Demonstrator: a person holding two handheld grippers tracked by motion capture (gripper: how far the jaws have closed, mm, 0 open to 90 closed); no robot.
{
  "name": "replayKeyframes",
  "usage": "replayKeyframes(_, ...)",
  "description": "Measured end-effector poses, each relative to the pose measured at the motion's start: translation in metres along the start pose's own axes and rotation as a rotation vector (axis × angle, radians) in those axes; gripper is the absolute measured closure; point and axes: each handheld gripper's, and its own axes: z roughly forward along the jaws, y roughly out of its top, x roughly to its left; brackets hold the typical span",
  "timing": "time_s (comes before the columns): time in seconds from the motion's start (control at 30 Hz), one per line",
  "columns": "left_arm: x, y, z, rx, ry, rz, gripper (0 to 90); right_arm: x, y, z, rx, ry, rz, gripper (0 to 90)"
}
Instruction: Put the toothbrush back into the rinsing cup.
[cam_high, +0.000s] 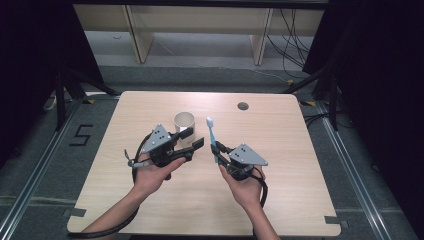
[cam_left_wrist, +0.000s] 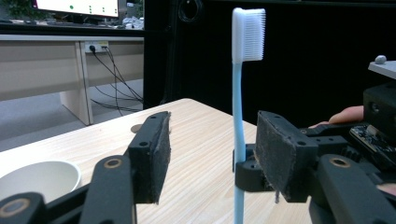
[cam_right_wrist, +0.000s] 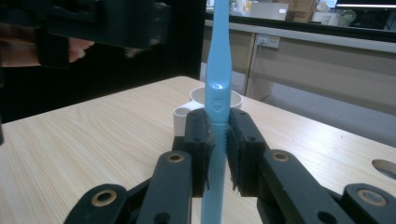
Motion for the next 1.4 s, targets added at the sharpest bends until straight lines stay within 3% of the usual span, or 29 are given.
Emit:
replayKeyframes(0.03, -0.001, 0.000, 0.004, -0.003, -0.008, -0.003, 46.2, 0.000, 0.001, 0.002, -0.013, 0.002, -0.017, 79.4)
replayKeyframes(0.2, -0.006, 0.000, 0.010, -0.017, -0.022, -0.004, 51.8, 0.003, 0.001, 0.003, 0.002, 0.009, -0.002, 79.4)
replayKeyframes(0.9, -0.009, 0.002, 0.020, -0.032, -0.035, -0.010, 74.7, 0.009, 0.002, 0.008, -0.021, 0.014, -0.003, 79.4)
replayKeyframes(0.93, -0.008, 0.002, 0.020, -0.034, -0.034, -0.008, 76.2, 0.008, 0.003, 0.009, -0.028, 0.004, -0.036, 79.4)
replayKeyframes(0.97, -0.008, 0.002, 0.019, -0.037, -0.033, -0.010, 77.8, 0.010, 0.003, 0.008, -0.008, 0.015, -0.002, 79.3)
replayKeyframes(1.1, -0.007, 0.002, 0.018, -0.041, -0.034, -0.001, 84.8, 0.011, 0.003, 0.010, -0.028, 0.024, -0.004, 79.3)
replayKeyframes(1.37, -0.006, 0.004, 0.018, -0.041, -0.042, 0.010, 85.9, 0.012, 0.006, 0.010, -0.020, 0.010, -0.023, 79.1)
replayKeyframes(1.4, -0.005, 0.004, 0.018, -0.040, -0.040, 0.011, 85.9, 0.010, 0.006, 0.011, -0.026, 0.013, -0.055, 76.5)
